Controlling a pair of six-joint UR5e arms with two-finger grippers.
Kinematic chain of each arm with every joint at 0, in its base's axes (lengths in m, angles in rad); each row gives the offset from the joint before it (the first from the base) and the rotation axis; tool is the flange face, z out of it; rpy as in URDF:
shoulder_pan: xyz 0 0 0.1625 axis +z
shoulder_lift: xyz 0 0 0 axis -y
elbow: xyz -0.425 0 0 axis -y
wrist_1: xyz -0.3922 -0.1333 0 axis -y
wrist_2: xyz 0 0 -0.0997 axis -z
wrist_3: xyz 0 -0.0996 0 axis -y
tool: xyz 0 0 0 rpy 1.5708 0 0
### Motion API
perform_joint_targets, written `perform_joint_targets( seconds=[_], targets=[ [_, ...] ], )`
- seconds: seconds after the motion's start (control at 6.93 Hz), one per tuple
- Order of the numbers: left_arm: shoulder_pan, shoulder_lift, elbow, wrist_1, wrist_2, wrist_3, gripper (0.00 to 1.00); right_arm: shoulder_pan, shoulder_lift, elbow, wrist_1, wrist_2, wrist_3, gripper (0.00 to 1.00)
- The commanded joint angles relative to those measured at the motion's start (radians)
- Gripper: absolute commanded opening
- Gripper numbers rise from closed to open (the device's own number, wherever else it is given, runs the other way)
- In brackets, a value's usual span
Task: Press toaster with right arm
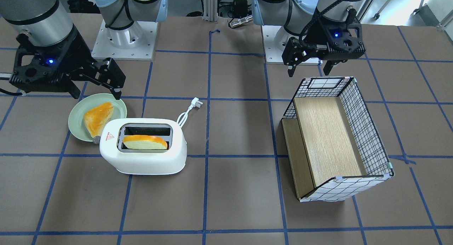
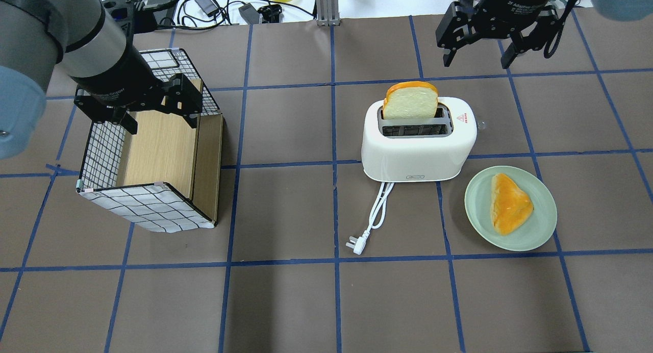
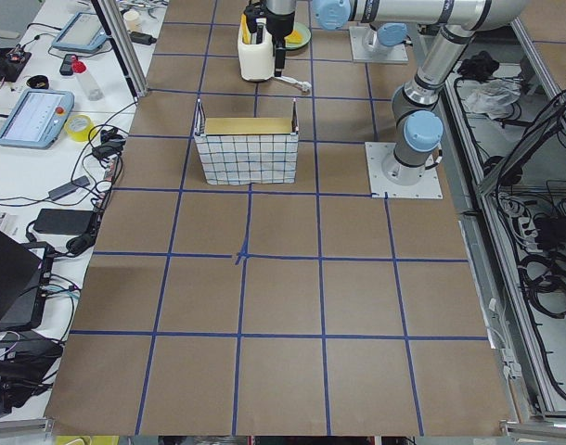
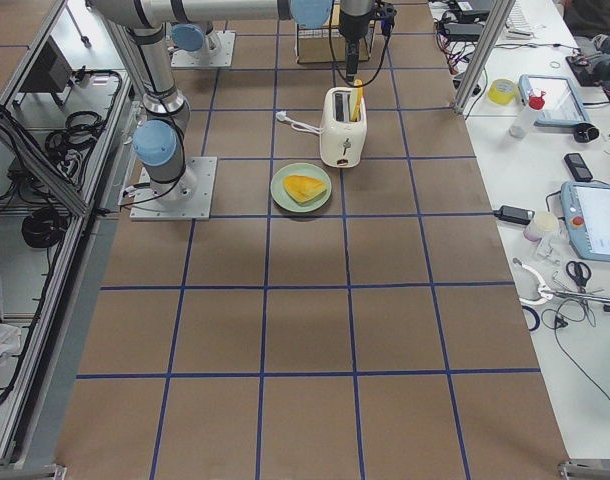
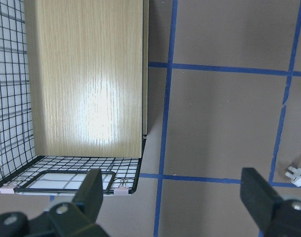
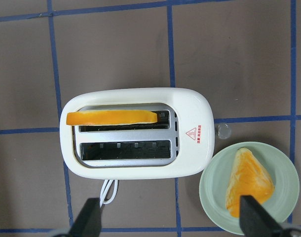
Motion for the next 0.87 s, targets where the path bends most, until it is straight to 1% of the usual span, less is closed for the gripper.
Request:
perform_joint_targets(
  seconds=[0.0, 0.14, 0.29, 0.43, 0.72],
  targets=[
    [0.0, 0.0, 0.0, 0.0, 0.0, 0.0, 1.0, -0.008, 0.002, -0.002, 0.004, -0.012, -0.024, 1.0],
    [0.0, -0.002, 0.0, 0.0, 0.0, 0.0, 1.0, -0.006, -0.001, -0.002, 0.018, -0.088, -0.016, 1.0],
    [0.0, 0.0, 0.0, 0.0, 0.0, 0.0, 1.0, -0.002, -0.006, 0.0, 0.018, -0.106, -0.009, 1.0],
    [0.0, 0.0, 0.0, 0.0, 0.0, 0.0, 1.0, 0.003, -0.006, 0.0, 0.018, -0.106, 0.025, 1.0],
    [0.0, 0.0, 0.0, 0.0, 0.0, 0.0, 1.0, 0.008, -0.007, 0.0, 0.019, -0.109, 0.031, 1.0]
  ],
)
